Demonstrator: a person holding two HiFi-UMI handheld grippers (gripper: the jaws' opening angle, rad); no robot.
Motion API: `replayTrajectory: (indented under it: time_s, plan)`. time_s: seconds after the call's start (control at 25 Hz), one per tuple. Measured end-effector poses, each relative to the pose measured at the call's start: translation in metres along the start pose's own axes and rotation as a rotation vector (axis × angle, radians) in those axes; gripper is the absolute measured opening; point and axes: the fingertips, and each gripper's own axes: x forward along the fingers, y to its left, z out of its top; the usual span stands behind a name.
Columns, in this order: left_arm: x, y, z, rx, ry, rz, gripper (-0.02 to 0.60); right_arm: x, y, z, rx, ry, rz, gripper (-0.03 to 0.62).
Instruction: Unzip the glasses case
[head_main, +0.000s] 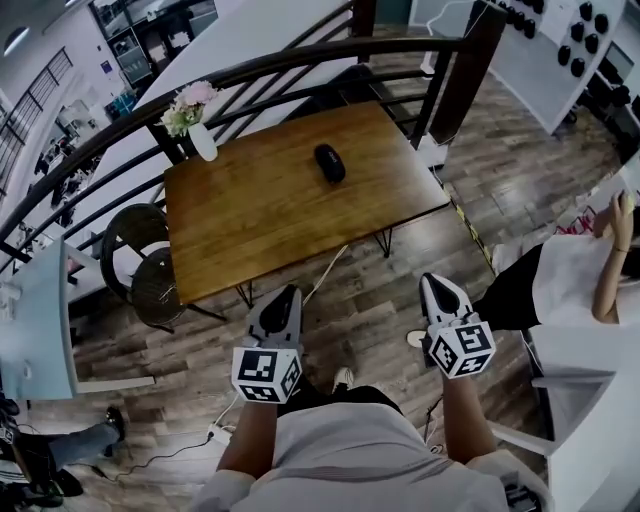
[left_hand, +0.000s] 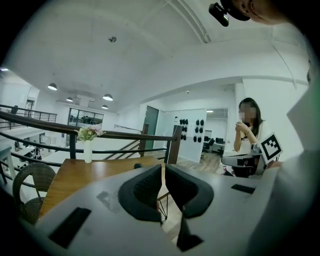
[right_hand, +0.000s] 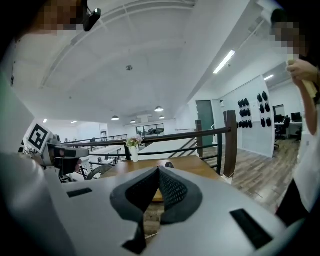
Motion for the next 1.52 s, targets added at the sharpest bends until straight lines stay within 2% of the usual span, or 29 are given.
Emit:
replayTrajectory:
  time_s: [0.2,0.44,0.64,0.92,1.08,1.28,1.44,1.52]
  plan:
    - [0.028,0.018,0.003,-0.006,0.009,0.012,0.032,0.031,-0.011,0.003,0.011,0.006,0.011,0.052]
    - [0.082,0.051,0.021,0.01,0.005,-0.018,0.032,0.088,-0.025,0.014,0.0,0.024,-0.01,0.052]
    - [0.13,0.097,0.037,0.007,0.006,-0.049,0.032,0.153,-0.025,0.035,-0.011,0.036,-0.033,0.052]
    - [0.19,0.177,0.069,-0.018,0.003,-0.083,0.032,0.251,-0.003,0.073,-0.035,0.057,-0.04,0.052]
    - [0.213,0.216,0.069,-0.039,0.004,-0.089,0.032,0.292,0.006,0.077,-0.071,0.088,-0.051,0.052]
    - [0.233,0.235,0.057,-0.055,0.045,-0.089,0.032,0.326,-0.003,0.064,-0.048,0.149,-0.059,0.054]
    - [0.252,0.239,0.044,-0.065,0.085,-0.06,0.032,0.357,-0.023,0.042,-0.009,0.208,-0.029,0.123]
    - [0.258,0.236,0.04,-0.076,0.095,-0.038,0.032,0.373,-0.032,0.027,0.001,0.255,-0.003,0.187]
